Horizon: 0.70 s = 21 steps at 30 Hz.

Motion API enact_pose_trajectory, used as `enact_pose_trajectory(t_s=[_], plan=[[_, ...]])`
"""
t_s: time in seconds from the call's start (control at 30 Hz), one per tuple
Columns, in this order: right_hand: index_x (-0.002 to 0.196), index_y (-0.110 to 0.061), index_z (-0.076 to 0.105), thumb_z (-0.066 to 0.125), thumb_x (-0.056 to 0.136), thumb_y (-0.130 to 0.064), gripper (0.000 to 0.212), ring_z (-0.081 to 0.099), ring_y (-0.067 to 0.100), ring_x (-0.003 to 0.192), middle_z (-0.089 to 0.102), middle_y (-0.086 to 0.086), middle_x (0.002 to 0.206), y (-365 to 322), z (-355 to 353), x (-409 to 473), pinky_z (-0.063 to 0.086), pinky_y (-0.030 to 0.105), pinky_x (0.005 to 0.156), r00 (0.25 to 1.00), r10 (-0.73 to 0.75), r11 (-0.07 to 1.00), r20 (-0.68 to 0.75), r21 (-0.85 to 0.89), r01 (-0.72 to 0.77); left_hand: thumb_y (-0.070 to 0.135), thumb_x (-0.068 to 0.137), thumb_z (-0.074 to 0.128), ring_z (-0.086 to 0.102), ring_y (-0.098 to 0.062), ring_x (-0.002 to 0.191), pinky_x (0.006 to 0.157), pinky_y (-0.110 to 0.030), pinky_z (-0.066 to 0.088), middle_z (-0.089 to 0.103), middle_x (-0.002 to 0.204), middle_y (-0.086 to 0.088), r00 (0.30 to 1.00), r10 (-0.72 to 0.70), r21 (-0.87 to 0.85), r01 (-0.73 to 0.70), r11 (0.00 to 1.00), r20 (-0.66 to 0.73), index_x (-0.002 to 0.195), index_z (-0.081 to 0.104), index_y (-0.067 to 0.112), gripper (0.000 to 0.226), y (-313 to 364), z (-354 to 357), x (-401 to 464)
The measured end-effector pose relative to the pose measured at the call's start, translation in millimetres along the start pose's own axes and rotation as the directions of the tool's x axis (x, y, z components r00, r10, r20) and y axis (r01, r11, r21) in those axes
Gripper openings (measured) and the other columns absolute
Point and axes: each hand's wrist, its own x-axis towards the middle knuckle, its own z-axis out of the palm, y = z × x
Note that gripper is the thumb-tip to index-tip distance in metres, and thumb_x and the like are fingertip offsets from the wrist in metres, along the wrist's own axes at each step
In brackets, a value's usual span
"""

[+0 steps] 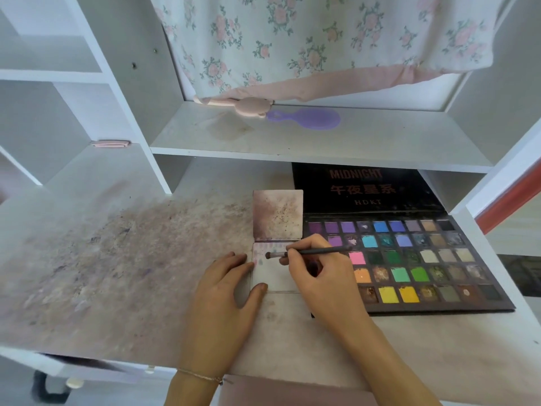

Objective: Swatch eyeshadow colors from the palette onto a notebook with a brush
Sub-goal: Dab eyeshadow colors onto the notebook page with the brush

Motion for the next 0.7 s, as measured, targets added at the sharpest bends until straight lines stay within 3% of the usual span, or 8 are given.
enact_pose_trajectory(t_s=[0.33,0.47,0.7], plan=[[0.075,-0.037,0.048,0.056,0.086,-0.021,0.021,0.062,0.015,0.073,0.068,0.0,0.077,-1.1,3.2,1.0,0.052,0.04,0.066,0.997,0.037,0.997,0.073,-0.074,-0.031,0.02,0.075,0.072,0.041,-0.004,0.114,0.099,-0.024,0.03,0.06,0.119,0.001,1.0,0.02,0.018,-0.02,1.0,-0.005,0.108,0.066,0.011,0.035,-2.1,1.2,0.4],[0.076,-0.032,0.052,0.057,0.085,-0.02,0.016,0.061,0.016,0.076,0.068,-0.002,0.077,0.6,2.9,0.5,0.052,0.04,0.068,0.994,0.054,0.996,0.092,-0.078,-0.047,0.021,0.076,0.071,0.04,-0.003,0.115,0.099,-0.022,0.028,0.058,0.12,0.002,1.0,0.019,0.012,-0.019,1.0,-0.005,0.11,0.065,0.012,0.035,-2.0,1.4,0.5],[0.076,-0.035,0.049,0.056,0.086,-0.02,0.02,0.058,0.013,0.073,0.067,-0.004,0.079,0.5,3.4,1.6,0.051,0.032,0.064,0.993,0.045,0.995,0.106,-0.093,-0.035,0.02,0.076,0.071,0.04,-0.005,0.115,0.1,-0.024,0.029,0.059,0.12,0.001,1.0,0.021,0.02,-0.021,1.0,0.001,0.109,0.065,0.011,0.035,-1.7,1.1,0.7]])
